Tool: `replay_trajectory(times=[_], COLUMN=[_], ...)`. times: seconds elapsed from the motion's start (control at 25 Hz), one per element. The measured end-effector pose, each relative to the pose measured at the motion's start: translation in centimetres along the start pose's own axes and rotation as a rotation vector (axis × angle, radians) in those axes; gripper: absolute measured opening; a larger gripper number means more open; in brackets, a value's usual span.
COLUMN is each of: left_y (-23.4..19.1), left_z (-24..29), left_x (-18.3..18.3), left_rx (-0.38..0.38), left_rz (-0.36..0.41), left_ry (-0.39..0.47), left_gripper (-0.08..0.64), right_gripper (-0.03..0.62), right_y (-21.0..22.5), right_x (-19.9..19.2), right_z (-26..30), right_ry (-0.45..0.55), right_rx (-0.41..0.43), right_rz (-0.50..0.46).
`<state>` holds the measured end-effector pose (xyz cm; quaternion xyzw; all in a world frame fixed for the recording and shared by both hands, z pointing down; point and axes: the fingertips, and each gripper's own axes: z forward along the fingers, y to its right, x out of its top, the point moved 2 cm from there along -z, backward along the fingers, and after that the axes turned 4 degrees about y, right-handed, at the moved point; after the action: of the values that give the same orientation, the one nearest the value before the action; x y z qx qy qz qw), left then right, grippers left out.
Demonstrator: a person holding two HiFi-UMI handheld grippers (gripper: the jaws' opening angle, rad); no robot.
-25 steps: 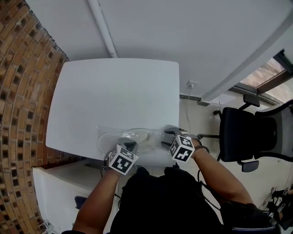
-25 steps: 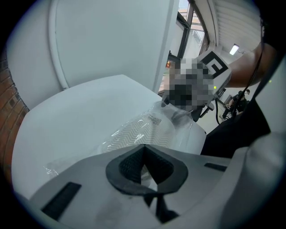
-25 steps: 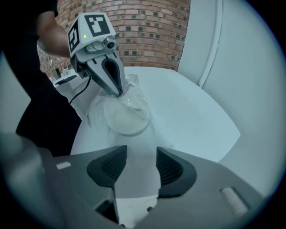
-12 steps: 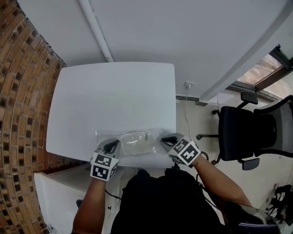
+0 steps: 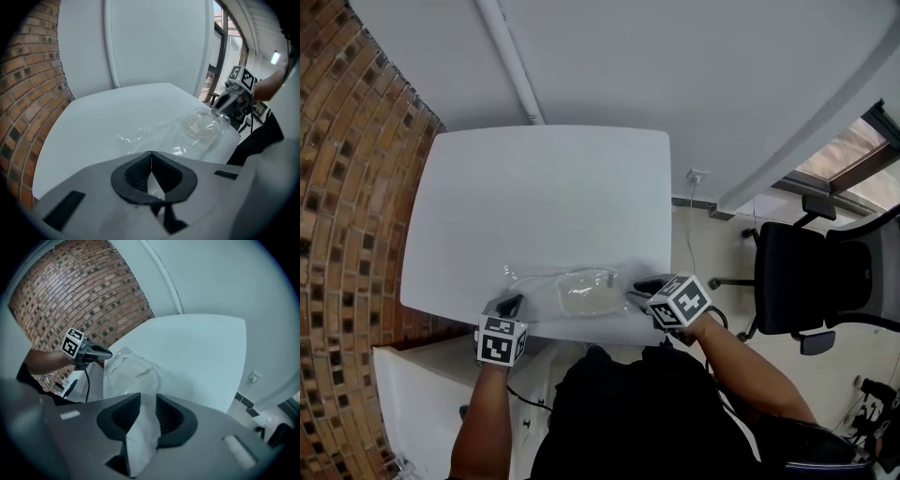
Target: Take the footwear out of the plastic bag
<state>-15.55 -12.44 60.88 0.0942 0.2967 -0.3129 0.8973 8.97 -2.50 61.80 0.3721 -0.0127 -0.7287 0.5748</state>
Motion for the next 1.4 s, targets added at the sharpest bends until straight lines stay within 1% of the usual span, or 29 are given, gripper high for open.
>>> replay_trajectory(times=[0.16, 0.24, 0.36, 0.6, 0.72, 0.84, 1.24, 1.32, 1.4], left_y=[0.4, 0.3, 0.1, -0.2, -0.2, -0.2, -0.5, -0.5, -0.5], left_z=[1.2, 1.3, 1.4, 1.5, 1.5, 1.5, 1.5, 1.5, 1.5], left_x=[-0.9, -1.2, -1.3, -1.4, -1.5, -1.4, -1.5, -1.6, -1.5], left_rx=[0.005, 0.007, -0.01, -0.064, -0.076, -0.086, -0.096, -0.094, -0.089], left_rz=[0.025, 0.018, -0.015, -0.114, -0.13, -0.133, -0.158, -0.157, -0.151], left_ry=[-0.035, -0.034, -0.014, 0.032, 0.042, 0.046, 0.071, 0.073, 0.076], left_gripper=[0.008, 0.006, 0.006, 0.006, 0.008, 0.008, 0.008, 0.006, 0.007], right_gripper=[0.138, 0.147, 0.15, 0.155, 0.16, 0.166, 0.16, 0.129, 0.121], right_y=[-0.3, -0.4, -0.4, -0.3, 0.1, 0.6, 0.5, 0.3, 0.2], right_x=[0.2, 0.2, 0.3, 1.1, 1.2, 0.9, 1.1, 1.3, 1.6], right_z=[0.6, 0.8, 1.0, 1.7, 2.0, 2.2, 3.1, 3.0, 2.7], right_ry=[0.007, 0.003, 0.003, 0.025, 0.007, -0.013, -0.038, -0.03, -0.011], right_rx=[0.04, 0.045, 0.058, 0.098, 0.087, 0.066, 0.106, 0.125, 0.138], right_rz=[0.07, 0.087, 0.112, 0.238, 0.276, 0.293, 0.35, 0.358, 0.357])
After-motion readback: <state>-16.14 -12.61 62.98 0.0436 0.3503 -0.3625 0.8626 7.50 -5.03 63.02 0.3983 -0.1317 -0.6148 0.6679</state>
